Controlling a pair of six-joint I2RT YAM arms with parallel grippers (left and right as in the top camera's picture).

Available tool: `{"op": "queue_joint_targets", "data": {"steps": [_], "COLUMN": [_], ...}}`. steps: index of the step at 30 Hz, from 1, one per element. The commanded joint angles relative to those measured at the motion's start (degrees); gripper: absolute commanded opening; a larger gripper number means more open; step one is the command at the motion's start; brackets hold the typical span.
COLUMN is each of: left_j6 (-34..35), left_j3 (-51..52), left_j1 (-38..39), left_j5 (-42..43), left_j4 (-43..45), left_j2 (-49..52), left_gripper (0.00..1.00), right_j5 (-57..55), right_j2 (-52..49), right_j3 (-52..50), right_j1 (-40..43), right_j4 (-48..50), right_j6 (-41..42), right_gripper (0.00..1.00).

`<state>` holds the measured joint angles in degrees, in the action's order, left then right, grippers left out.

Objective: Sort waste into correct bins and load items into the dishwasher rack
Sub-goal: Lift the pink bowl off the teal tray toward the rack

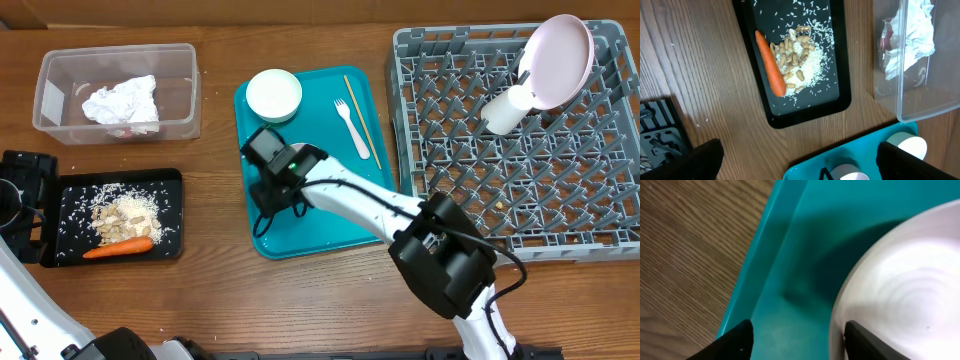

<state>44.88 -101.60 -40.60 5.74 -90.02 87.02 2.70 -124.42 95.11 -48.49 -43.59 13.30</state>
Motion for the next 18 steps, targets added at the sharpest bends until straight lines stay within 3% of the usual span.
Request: {"op": "queue_joint_targets", "data": {"steps": [1,5,18], "left_j6": [0.5,0.5,0.5], "left_j3": [0.3,0.3,0.3], "left_j1": [0.1,0.1,0.1], "left_j5": [-0.3,-0.3,-0.3], "left_j4": [0.1,0.1,0.1], "left_j2": [0.0,0.0,0.0], "left_gripper": [1.0,1.0,1.0], "right_j5": [-7.8,-9.6,-12.1], "right_j2": [0.0,0.0,0.0], "right_j3": [-0.2,-0.2,-0.2], "right_j1": [-1.3,-1.4,-1.4], "right_j4": [0.2,0.2,-1.1], "right_j6": [2.9,3.3,6.3], "right_gripper": [0.59,0.55,0.28]}}
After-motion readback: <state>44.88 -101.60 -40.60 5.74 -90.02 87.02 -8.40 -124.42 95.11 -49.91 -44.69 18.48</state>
